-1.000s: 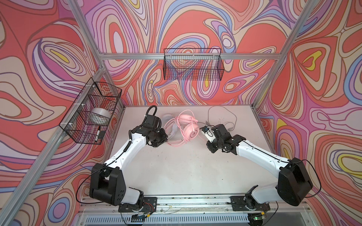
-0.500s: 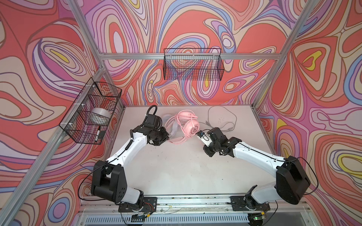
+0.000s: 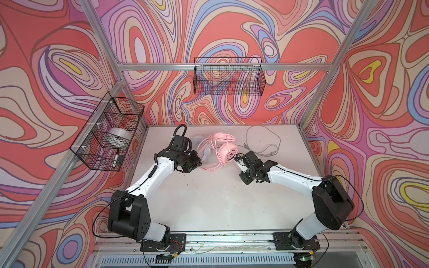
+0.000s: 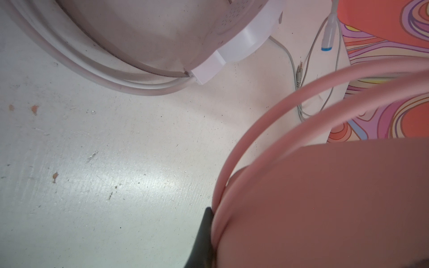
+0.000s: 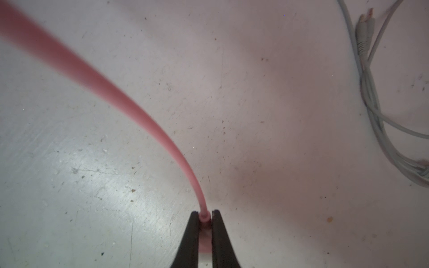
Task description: Wrap the headphones
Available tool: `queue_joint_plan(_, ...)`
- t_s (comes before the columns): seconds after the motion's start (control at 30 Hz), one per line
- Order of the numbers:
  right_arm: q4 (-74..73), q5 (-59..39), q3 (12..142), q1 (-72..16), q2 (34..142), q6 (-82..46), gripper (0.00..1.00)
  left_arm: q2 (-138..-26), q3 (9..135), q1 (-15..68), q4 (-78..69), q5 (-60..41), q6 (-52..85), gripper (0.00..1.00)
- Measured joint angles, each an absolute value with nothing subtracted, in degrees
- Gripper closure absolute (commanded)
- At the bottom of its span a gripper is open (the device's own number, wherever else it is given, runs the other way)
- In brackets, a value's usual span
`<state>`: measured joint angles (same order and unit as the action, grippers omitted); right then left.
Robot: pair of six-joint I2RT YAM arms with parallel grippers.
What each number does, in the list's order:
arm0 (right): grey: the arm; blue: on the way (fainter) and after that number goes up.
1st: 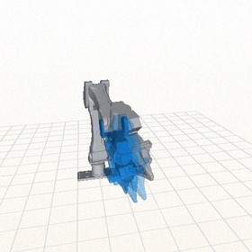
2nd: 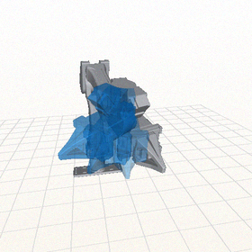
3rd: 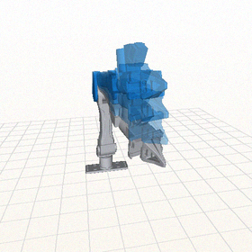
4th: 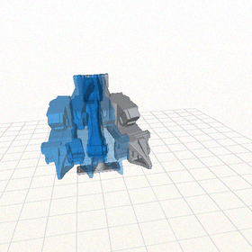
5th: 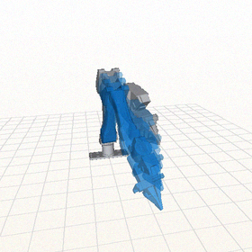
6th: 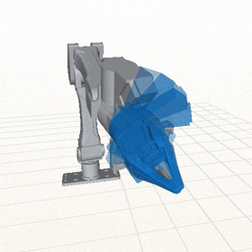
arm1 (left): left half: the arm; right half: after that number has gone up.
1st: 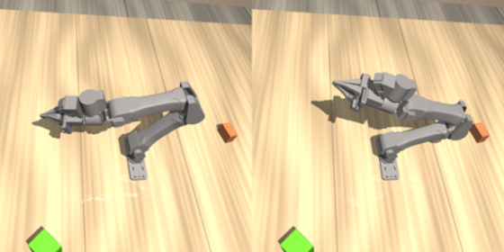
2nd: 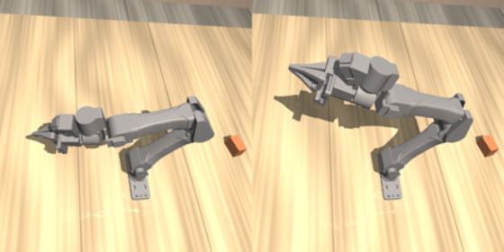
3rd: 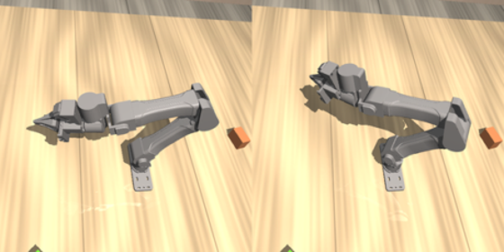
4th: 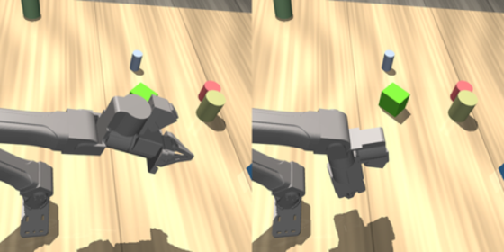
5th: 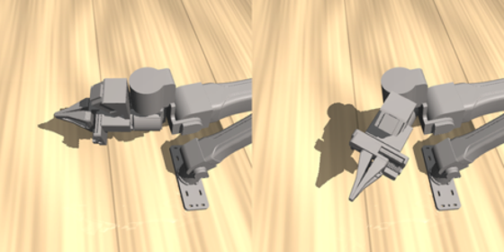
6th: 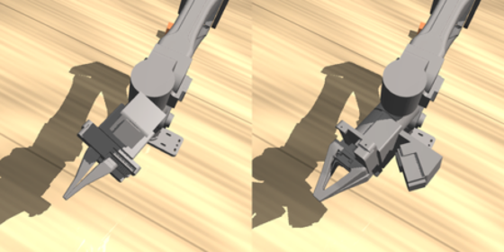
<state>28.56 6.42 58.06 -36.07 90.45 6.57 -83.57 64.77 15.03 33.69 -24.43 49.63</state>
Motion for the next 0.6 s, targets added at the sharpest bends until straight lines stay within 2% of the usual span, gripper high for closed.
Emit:
queue_joint_plan(0.3,26.6,9.9,58.4,-34.9,82.8,14.0,1.00,-86.1,64.8,14.9,36.9,-25.8,42.8,1.00)
queue_joint_plan(0.6,28.7,8.7,66.5,-28.6,82.1,22.5,1.00,-89.7,64.8,14.9,40.9,-25.8,35.9,1.00)
